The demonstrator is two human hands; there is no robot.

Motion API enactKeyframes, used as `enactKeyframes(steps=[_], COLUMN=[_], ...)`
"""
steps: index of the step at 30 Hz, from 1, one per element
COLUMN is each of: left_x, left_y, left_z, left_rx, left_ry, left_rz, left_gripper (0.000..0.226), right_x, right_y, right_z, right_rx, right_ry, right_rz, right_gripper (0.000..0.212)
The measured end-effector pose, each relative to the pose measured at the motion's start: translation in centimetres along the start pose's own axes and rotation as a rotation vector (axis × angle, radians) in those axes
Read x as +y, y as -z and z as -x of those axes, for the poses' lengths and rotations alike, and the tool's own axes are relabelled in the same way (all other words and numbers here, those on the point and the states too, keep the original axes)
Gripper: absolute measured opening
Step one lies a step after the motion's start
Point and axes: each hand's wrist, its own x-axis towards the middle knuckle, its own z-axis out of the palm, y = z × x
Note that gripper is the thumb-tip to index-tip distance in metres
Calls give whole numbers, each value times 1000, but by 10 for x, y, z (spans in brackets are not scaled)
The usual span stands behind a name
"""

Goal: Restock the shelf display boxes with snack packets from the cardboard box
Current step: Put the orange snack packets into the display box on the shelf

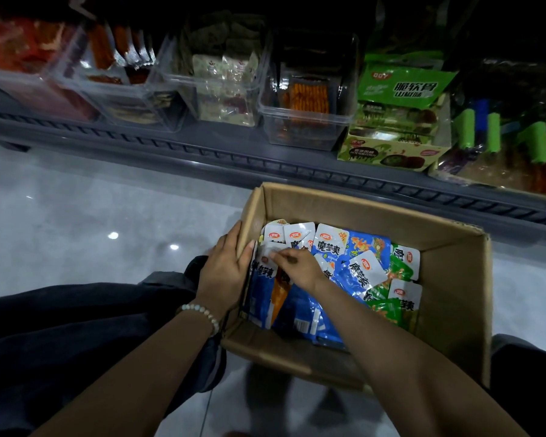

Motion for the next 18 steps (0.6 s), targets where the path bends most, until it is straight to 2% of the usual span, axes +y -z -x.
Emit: enactKeyframes(steps=[4,6,8,10,13,15,18], left_x=[1,1,3,7,15,22,44], left_y=[1,1,2,3,3,3,6], left_z=[1,1,0,0,5,8,9], left_rx=[-3,-10,-29,-45,-38,-28,-4], left_ry=[-10,4,34,70,107,70,-17], left_rz=[0,-1,-22,-59,-95,-128,-233], left_gripper=[53,53,53,53,55,56,67], right_x=[-9,-9,-2,8,22,22,8], right_y=[11,20,32,44,62,76,102], right_z=[9,15,25,39,57,71,93], right_rx=[39,104,120,144,316,378,373], right_ry=[-3,-56,-80,-64,-14,-15,15], right_rz=[103,75,6,-83,-210,-280,-247], right_gripper=[40,54,58,45,19,19,20])
